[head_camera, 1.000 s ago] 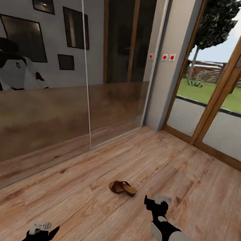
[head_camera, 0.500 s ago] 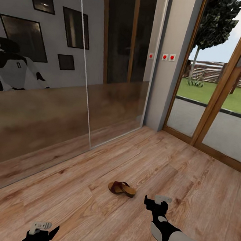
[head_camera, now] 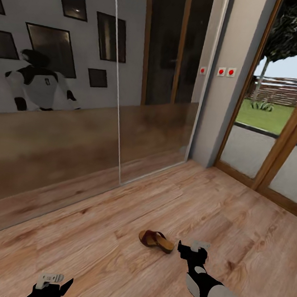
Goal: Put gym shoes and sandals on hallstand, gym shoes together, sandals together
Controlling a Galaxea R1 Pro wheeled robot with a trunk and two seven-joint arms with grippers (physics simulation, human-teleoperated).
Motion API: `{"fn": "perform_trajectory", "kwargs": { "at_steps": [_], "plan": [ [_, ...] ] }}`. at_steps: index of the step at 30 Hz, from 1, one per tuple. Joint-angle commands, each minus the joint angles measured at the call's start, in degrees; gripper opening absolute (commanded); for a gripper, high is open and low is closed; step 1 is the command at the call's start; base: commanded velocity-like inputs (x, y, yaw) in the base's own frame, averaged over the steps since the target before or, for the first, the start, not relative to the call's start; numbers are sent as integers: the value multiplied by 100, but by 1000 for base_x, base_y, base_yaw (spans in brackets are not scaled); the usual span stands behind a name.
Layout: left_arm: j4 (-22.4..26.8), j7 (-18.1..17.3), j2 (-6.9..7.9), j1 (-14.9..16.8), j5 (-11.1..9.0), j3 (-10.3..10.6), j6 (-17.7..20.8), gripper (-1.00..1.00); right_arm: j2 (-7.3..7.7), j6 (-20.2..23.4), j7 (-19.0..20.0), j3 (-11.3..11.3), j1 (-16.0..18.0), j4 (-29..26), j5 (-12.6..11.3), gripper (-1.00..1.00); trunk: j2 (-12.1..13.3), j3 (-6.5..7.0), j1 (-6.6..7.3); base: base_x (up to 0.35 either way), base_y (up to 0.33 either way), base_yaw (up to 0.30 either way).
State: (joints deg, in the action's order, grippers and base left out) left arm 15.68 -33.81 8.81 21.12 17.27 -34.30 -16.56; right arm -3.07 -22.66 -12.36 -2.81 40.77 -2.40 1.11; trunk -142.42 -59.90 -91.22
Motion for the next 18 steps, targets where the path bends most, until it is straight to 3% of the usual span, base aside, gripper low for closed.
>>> {"fn": "perform_trajectory", "kwargs": {
  "at_steps": [1,12,18],
  "plan": [
    [-4,-21,-2,6,63,-45,-32,100,-1,-19,-8,-27,2,3,12,100,-2,-5,-1,233,-220,288],
    [-4,-21,-2,6,64,-45,-32,100,-1,-19,-7,-27,2,3,12,100,-2,-5,-1,236,-224,289],
    [-4,-21,-2,6,66,-49,-32,100,-1,-19,-8,-27,2,3,12,100,-2,-5,-1,82,-80,203]
  ]
}}
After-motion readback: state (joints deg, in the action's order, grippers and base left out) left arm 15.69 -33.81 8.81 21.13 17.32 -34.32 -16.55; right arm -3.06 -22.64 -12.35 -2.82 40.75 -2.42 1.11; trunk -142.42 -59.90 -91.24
